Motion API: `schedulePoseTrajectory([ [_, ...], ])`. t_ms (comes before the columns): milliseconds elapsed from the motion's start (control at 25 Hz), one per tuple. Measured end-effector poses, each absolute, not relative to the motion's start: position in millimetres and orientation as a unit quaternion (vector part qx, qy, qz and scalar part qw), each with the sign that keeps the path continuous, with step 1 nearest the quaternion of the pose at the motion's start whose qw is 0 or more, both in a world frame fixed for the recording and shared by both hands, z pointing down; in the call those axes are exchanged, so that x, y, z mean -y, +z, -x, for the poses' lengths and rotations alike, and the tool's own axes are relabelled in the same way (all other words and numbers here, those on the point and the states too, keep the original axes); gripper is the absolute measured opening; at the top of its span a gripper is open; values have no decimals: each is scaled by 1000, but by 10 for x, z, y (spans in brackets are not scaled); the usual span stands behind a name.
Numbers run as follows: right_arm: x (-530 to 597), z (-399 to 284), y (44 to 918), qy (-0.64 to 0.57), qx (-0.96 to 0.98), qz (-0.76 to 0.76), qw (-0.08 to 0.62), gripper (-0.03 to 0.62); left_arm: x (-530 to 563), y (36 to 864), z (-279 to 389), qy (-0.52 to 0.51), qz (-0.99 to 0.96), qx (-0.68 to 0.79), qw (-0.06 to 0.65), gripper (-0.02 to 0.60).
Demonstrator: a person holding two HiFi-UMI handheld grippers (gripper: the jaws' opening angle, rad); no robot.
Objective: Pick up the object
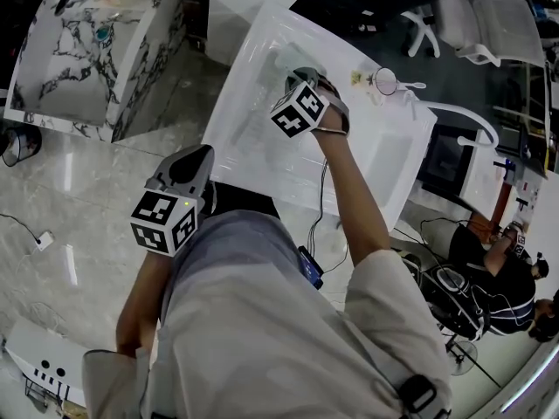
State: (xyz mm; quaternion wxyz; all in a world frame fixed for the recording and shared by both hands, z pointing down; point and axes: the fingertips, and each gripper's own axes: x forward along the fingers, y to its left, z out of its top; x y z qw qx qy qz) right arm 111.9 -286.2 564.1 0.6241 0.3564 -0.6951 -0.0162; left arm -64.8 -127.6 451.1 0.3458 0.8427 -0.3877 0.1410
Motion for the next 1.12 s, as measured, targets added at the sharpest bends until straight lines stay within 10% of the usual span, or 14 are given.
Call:
schedulePoseTrajectory([
  [1120,2231,-1061,5449,22,701,-376,605,67,1135,4335,663,111,-858,368,340,6],
])
